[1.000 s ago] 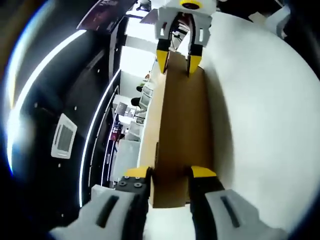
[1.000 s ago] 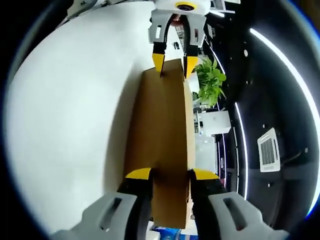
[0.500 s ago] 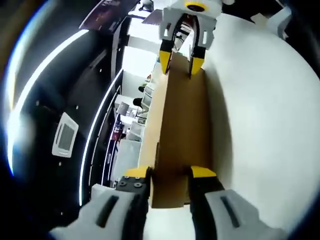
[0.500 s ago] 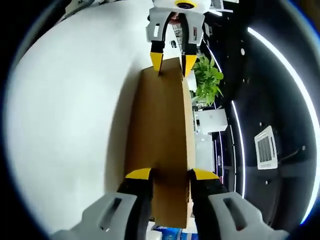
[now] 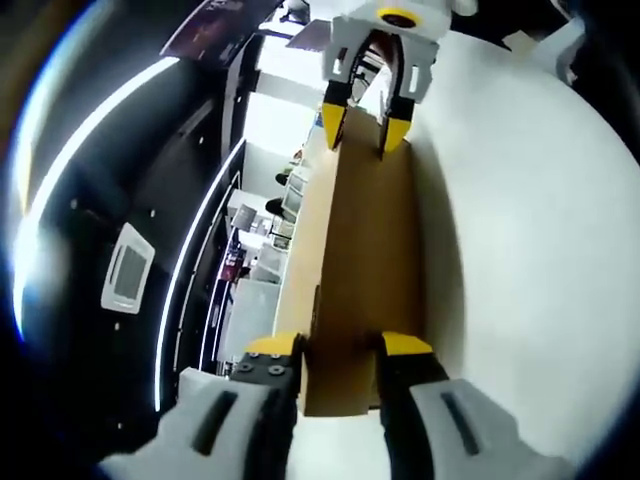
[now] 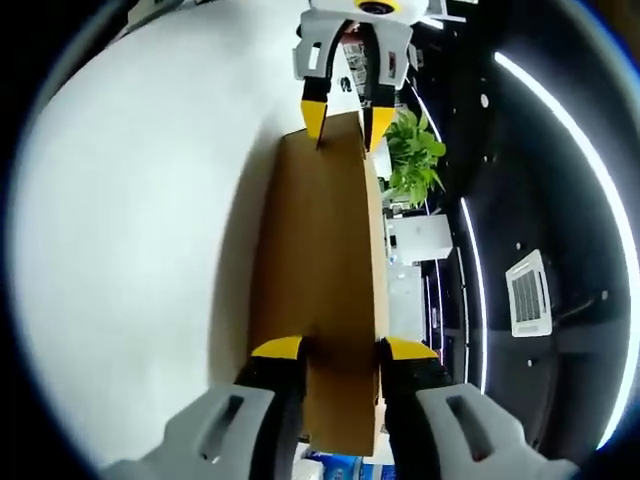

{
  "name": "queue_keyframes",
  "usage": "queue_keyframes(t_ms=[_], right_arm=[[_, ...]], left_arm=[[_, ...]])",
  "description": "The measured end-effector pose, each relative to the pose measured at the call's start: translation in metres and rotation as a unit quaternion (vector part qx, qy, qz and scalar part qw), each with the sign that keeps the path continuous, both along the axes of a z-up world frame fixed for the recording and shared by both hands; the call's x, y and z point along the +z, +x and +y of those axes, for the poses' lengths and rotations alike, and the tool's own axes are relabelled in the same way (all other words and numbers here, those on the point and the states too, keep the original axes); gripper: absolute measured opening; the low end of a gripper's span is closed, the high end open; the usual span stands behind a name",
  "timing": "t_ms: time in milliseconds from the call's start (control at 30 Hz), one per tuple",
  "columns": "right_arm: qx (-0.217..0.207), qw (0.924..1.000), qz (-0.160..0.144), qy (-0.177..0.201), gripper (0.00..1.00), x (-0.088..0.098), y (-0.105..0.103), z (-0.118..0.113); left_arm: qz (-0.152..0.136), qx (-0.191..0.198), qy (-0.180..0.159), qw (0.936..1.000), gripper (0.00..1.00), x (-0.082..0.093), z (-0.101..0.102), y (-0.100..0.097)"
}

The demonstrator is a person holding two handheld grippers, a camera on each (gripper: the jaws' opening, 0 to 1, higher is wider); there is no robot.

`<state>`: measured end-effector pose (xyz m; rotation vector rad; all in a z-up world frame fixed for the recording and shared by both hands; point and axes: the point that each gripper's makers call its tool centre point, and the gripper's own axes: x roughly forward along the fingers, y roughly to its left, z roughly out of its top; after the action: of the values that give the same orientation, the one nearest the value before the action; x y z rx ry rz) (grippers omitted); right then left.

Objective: Operate the shoe box by opening the lid, removing the specified soft item, and placing it in the target area until the item is outside and the box remains undamaged.

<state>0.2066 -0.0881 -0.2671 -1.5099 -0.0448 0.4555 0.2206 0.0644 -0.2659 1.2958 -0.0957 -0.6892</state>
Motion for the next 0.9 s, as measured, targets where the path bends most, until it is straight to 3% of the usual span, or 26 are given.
queue_keyframes(t_ms=[167,433,700,900], right_arm=[[-0.003,1.0,-0.008,0.002,0.29,0.0007,-0.0001,0.0007],[-0.003,0.9999,-0.009,0.004,0.29,0.001,-0.0012,0.0012],[-0.004,0.9999,-0.006,0.011,0.29,0.0013,0.0,0.0018],[-0.002,0.9999,-0.007,0.013,0.29,0.0015,0.0002,0.0024]], left_arm=[[-0.002,0.003,0.001,1.0,0.34,-0.0035,-0.0006,-0.0009],[-0.007,0.003,-0.004,1.0,0.3,-0.0005,-0.0001,-0.0001],[-0.027,0.001,0.016,0.9995,0.3,-0.0021,0.001,0.0012],[-0.018,-0.004,0.014,0.9997,0.29,0.0,0.0011,-0.0009]])
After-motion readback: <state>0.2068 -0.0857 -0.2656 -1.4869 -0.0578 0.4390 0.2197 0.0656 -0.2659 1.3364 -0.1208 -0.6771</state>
